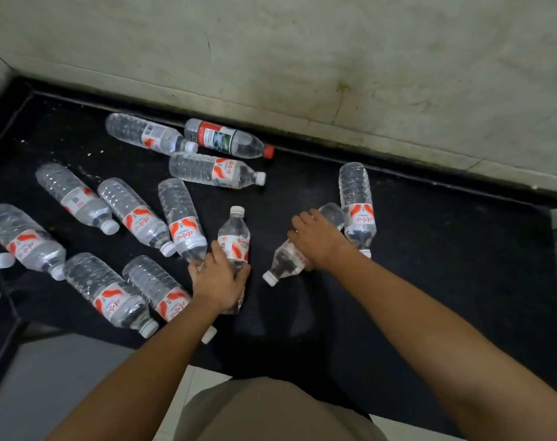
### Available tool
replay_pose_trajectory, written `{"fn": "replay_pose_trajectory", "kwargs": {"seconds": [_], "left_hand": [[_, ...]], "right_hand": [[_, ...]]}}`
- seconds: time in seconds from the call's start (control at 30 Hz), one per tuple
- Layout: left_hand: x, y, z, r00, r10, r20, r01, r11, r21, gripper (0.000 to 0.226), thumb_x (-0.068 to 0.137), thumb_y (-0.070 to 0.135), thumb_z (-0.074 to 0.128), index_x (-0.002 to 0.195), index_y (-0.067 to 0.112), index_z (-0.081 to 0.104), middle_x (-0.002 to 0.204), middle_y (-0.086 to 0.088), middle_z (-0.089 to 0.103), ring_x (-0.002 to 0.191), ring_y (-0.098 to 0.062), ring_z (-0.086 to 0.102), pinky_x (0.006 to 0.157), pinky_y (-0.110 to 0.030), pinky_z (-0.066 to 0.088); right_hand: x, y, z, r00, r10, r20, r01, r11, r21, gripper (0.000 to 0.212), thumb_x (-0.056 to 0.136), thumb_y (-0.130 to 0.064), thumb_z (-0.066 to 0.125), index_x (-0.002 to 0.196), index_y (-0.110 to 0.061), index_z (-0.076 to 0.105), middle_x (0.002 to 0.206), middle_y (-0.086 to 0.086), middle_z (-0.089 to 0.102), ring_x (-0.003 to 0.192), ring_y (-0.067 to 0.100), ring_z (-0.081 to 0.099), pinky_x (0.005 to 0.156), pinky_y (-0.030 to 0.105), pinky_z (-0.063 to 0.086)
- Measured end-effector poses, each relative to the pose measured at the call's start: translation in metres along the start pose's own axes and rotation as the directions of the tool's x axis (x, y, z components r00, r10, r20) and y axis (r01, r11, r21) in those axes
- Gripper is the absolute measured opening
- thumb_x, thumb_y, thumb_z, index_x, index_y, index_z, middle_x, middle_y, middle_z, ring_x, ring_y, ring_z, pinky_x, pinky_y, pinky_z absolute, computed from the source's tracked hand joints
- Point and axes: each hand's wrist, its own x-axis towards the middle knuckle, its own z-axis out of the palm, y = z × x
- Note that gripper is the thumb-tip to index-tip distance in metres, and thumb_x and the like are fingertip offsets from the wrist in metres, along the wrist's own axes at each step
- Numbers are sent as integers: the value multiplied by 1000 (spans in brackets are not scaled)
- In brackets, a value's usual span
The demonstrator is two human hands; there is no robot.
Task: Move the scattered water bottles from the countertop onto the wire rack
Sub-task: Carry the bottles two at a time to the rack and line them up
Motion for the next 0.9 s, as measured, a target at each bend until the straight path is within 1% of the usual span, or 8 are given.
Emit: {"fn": "replay_pose_trajectory", "kwargs": {"seconds": [0.1,0.27,0.4,0.47,0.57,0.67,0.8,0.9], "left_hand": [[-2,4,1,1000,-4,-18,4,1000,-10,97,95,64,42,157,-1,4,157,-20,35,145,-31,34,120,-52,9],[0,6,5,998,-40,-46,37,998,-60,94,96,65,40,157,2,7,149,-20,45,141,-33,39,119,-52,8],[3,-2,4,998,-49,-48,39,979,-198,75,90,62,54,140,11,29,131,-13,61,128,-30,53,117,-51,14],[-3,1,-1,997,-60,-58,46,977,-209,68,86,60,61,131,15,37,127,-9,63,123,-29,56,113,-49,21],[-22,12,-6,995,-92,-47,82,977,-195,74,83,59,66,140,20,39,132,-9,57,123,-33,55,107,-50,34],[-37,19,1,997,-55,-60,39,969,-245,62,90,52,64,138,17,49,127,-16,55,117,-37,56,98,-46,47],[-45,33,5,997,37,-66,-58,929,-366,50,85,34,77,128,15,59,107,-11,59,97,-26,61,88,-35,48],[-53,49,10,997,-27,70,55,899,-434,76,75,34,86,138,12,50,117,-13,55,98,-22,59,94,-31,47]], "right_hand": [[-6,-9,13,1000,22,16,-24,997,70,86,72,-64,75,137,-16,47,134,10,44,122,29,45,101,41,37],[-18,-29,43,998,49,26,-53,980,192,93,68,-71,74,136,-17,41,136,10,44,123,29,44,105,44,36],[-41,-38,58,974,205,93,-220,785,579,81,72,-65,76,128,-18,41,131,7,55,114,28,57,97,42,45],[-54,-41,65,941,304,149,-323,678,660,80,76,-65,72,132,-17,40,133,9,55,117,30,57,95,42,46],[-70,-42,77,857,441,268,-477,480,736,81,79,-67,67,135,-16,37,137,10,52,121,30,57,95,43,48],[-84,-40,87,792,506,342,-550,348,759,78,81,-67,65,131,-14,38,134,10,53,118,31,60,93,42,50],[-101,-39,98,757,544,361,-575,291,765,77,85,-66,63,134,-12,38,133,11,54,118,31,60,90,40,48],[-111,-44,104,747,552,371,-584,277,763,79,86,-66,62,136,-11,37,134,12,53,119,32,60,92,41,48]]}}
